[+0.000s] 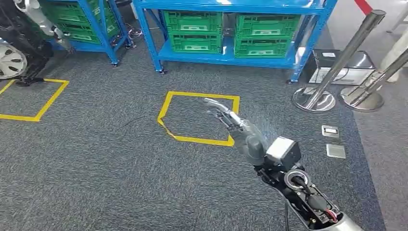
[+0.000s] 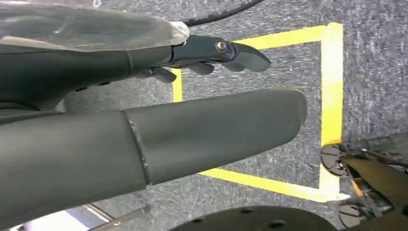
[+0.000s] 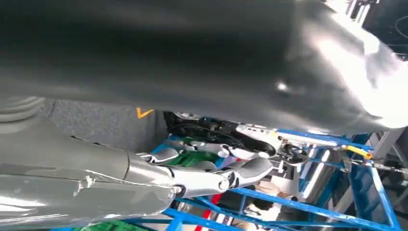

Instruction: Take the parts from the cabinet and place them on the table.

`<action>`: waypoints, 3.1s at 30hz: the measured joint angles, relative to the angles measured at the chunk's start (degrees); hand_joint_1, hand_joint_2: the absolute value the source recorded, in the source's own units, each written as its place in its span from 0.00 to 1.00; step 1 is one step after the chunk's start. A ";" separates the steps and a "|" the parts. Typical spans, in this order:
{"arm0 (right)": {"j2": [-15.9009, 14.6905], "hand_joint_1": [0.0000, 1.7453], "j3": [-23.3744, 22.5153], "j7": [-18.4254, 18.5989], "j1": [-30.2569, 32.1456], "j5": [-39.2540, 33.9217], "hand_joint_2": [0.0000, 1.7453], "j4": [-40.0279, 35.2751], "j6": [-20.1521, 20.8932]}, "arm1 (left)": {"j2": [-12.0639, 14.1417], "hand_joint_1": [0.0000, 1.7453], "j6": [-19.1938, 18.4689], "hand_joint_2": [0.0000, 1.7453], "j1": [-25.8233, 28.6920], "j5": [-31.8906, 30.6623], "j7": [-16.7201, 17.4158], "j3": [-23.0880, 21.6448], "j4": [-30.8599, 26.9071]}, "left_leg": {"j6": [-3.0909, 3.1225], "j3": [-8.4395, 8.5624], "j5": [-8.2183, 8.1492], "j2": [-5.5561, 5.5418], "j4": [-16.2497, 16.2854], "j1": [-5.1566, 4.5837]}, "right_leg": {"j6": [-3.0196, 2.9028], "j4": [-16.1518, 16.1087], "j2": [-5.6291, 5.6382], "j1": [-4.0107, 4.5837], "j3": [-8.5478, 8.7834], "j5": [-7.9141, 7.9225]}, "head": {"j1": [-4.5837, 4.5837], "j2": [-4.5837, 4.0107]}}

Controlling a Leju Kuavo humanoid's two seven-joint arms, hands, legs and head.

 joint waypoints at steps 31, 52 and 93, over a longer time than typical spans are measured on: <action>-1.09 0.00 0.66 1.31 -0.52 -0.94 0.00 0.26 -0.46 | -1.38 0.00 -0.17 0.00 0.41 0.81 0.87 0.07 0.02 | -1.08 5.35 -4.65 0.39 2.84 1.19 | -0.59 -0.49 -0.12 -0.63 1.08 0.11 | 0.43 0.00; -1.33 0.00 1.16 1.84 -2.05 -0.94 0.00 0.28 -0.63 | -1.79 0.00 -0.09 0.00 0.70 0.74 0.79 0.26 0.02 | 2.86 1.89 -2.19 0.38 1.30 -0.56 | 1.22 15.10 -0.29 0.33 -4.50 -13.54 | 1.14 0.00; -2.19 0.00 2.14 0.94 -3.20 -1.14 0.00 0.02 -0.90 | -1.68 0.00 -0.11 0.00 0.46 1.16 1.55 0.50 0.04 | 2.96 3.38 -3.62 0.78 1.26 -0.23 | 0.26 0.13 -0.35 0.72 -1.41 2.36 | 1.07 0.00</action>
